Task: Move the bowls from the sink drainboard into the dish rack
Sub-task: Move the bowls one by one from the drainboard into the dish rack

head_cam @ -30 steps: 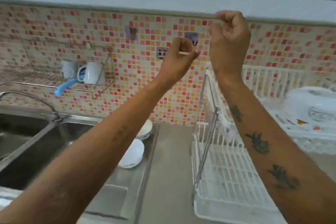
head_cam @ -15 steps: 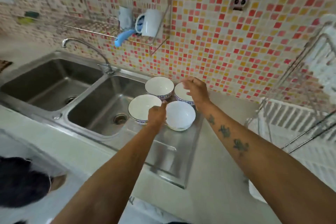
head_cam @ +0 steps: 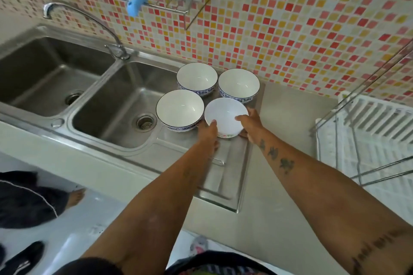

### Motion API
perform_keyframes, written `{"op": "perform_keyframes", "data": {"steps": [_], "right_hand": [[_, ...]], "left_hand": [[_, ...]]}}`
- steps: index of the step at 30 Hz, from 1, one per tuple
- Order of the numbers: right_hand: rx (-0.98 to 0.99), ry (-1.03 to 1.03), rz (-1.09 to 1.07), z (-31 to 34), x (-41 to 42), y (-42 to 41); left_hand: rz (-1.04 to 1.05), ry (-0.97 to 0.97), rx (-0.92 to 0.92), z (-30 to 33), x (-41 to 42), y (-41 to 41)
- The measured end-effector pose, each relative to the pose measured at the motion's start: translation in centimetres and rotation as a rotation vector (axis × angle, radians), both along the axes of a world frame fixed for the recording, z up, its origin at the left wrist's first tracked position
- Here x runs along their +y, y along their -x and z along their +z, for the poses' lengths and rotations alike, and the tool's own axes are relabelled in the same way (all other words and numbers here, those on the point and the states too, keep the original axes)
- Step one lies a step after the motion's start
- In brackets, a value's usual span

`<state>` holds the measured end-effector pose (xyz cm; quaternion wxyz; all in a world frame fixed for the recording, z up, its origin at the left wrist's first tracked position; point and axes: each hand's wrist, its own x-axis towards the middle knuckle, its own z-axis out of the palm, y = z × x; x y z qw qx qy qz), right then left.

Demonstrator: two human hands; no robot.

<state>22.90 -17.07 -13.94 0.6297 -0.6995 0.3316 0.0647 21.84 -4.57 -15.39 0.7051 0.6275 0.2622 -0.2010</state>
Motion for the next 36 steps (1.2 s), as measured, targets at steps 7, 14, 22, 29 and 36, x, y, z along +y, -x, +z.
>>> {"op": "perform_keyframes", "data": {"steps": [7, 14, 22, 29, 36], "right_hand": [[-0.005, -0.018, 0.019, -1.1, -0.2, 0.5], [-0.058, 0.038, 0.027, -1.5, 0.2, 1.3], [-0.138, -0.262, -0.175, 2.5, -0.6, 3.6], [-0.559, -0.083, -0.082, 18.6, -1.9, 5.5], [-0.935, 0.082, -0.099, 33.1, -5.8, 14.3]], "left_hand": [[0.014, 0.153, 0.012, 0.1, -0.5, 0.1], [0.014, 0.165, 0.011, 0.6, -0.5, 0.8], [-0.072, 0.276, -0.18, 5.3, -0.9, 4.3], [0.028, 0.496, -0.383, 17.4, -3.1, 6.0], [-0.219, 0.736, -0.597, 30.4, -6.4, 10.9]]}}
